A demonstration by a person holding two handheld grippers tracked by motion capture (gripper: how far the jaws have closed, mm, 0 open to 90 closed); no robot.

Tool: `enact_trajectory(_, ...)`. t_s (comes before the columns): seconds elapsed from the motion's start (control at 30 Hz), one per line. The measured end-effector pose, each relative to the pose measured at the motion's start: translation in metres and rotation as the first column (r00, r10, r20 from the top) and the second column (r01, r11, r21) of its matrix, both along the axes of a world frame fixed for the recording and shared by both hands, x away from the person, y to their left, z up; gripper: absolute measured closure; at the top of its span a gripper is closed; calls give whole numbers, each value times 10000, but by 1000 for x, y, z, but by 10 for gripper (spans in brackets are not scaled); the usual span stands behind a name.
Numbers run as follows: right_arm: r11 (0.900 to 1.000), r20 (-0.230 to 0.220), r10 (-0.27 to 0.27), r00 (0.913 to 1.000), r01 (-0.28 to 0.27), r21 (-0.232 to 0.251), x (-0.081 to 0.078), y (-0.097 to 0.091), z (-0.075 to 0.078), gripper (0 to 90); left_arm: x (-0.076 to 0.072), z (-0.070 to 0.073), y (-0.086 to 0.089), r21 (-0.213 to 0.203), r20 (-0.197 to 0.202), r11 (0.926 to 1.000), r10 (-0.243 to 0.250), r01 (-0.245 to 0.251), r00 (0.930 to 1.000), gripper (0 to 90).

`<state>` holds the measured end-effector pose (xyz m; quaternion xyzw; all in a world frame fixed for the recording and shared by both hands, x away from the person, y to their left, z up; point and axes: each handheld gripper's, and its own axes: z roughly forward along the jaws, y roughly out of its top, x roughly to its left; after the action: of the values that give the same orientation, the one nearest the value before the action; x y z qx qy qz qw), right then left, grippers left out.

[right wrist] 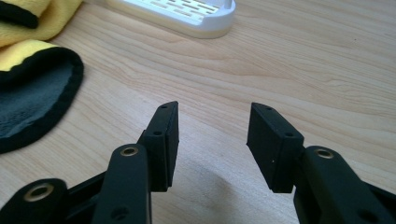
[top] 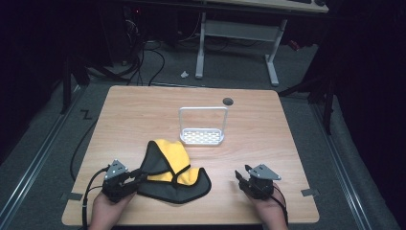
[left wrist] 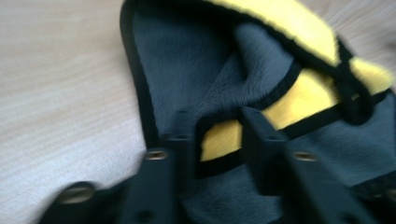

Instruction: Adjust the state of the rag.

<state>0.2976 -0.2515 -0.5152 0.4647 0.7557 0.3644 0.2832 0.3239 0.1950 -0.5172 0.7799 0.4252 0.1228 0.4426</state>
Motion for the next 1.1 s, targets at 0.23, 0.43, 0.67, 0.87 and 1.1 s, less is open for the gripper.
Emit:
enact_trajectory(0.23, 9999, 82, 124, 9999, -125, 118, -3, 5, 4, 614, 0, -2, -6, 524, -213, 9985, -126, 137, 9997, 874)
enact_trajectory(0.43, 9992, 215, 337, 9992, -342, 205, -9, 9, 10, 673, -15, -2, -27, 1072, -336, 9878, -1099, 1129, 9934, 879)
enact_trajectory(0.67, 9977, 352, 661, 9972, -666, 139, -14, 16, 13, 709, -33, -7, -71, 1292, -493, 9639, -2283, 2328, 9723, 880)
enact_trajectory(0.87, 9939, 343, 1081, 9936, -1087, 189, -19, 27, 14, 718, -36, -9, -94, 761, -668, 9548, -2828, 2875, 9568, 877)
enact_trajectory(1.1, 9827, 251, 1851, 9824, -1853, 75, -27, 46, 14, 729, -48, 4, -99, -56, -484, 9366, -3503, 3505, 9354, 731)
